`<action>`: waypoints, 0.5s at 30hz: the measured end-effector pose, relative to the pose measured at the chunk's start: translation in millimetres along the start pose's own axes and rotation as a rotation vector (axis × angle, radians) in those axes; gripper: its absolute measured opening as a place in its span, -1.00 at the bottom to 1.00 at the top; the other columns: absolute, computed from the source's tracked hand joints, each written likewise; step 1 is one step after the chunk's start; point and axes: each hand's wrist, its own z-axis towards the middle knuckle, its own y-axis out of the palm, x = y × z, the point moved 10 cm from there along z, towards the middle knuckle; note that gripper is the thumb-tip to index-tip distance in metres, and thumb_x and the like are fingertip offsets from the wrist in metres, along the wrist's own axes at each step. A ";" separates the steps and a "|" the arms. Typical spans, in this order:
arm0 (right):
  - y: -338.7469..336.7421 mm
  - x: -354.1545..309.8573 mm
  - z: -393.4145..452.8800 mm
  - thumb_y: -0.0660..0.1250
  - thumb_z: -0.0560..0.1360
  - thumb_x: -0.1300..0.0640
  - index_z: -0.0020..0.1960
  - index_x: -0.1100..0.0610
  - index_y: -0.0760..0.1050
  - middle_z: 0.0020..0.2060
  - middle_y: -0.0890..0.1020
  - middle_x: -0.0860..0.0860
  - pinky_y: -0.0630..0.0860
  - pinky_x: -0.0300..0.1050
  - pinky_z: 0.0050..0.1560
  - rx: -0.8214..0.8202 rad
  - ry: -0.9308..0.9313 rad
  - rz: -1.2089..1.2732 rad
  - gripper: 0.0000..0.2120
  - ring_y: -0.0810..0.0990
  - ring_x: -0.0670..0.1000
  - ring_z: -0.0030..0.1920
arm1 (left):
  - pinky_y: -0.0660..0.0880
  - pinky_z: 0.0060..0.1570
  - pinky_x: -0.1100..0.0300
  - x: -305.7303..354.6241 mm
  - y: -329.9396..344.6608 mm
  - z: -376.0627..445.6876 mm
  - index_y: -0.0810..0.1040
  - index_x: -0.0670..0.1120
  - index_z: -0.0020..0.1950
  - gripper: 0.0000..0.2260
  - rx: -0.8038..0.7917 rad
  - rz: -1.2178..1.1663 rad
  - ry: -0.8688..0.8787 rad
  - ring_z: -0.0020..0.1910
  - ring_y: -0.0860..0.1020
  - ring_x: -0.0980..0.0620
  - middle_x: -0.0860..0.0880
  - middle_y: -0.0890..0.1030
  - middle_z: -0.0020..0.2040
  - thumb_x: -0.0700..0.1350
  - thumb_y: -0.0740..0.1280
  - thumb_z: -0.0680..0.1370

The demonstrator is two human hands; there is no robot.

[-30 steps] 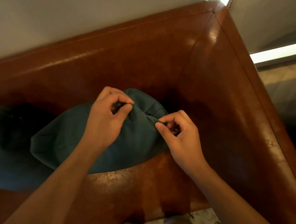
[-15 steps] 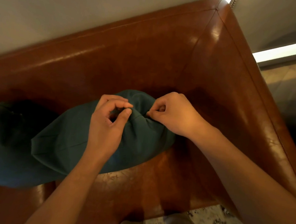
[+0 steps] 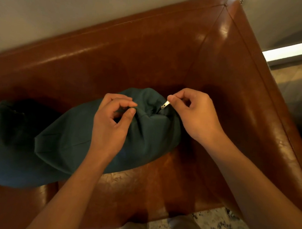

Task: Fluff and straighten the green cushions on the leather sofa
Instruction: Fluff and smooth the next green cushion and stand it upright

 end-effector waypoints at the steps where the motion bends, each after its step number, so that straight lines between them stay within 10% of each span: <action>1: -2.2 3.8 -0.9 0.32 0.56 0.00 -0.17 0.04 0.59 -0.30 0.62 0.03 0.40 -0.27 -0.40 0.017 0.021 0.031 -0.81 0.54 -0.03 -0.34 | 0.46 -0.06 0.39 0.9 1.2 0.1 0.62 0.00 -0.06 -0.85 -0.016 0.002 -0.001 0.03 0.55 0.17 0.02 0.54 0.05 -0.26 0.36 0.54; 7: -6.5 20.5 -1.7 0.31 0.56 -0.04 -0.19 0.02 0.60 -0.35 0.60 -0.17 0.39 -0.35 -0.31 0.088 0.112 0.127 -0.78 0.53 -0.21 -0.33 | 0.36 -0.20 0.42 20.0 11.5 16.8 0.54 -0.02 -0.20 -0.85 -0.084 0.195 0.010 -0.23 0.46 0.16 0.05 0.47 -0.17 0.01 0.42 0.48; 15: -12.1 31.5 -1.3 0.28 0.58 0.00 -0.21 -0.02 0.58 -0.44 0.56 -0.37 0.35 -0.30 -0.19 0.108 0.197 0.267 -0.78 0.49 -0.41 -0.35 | 0.46 0.00 0.08 28.0 45.3 30.5 0.53 0.07 0.15 -0.70 -0.452 0.564 0.078 -0.05 0.39 0.11 0.11 0.45 -0.04 0.13 0.38 0.47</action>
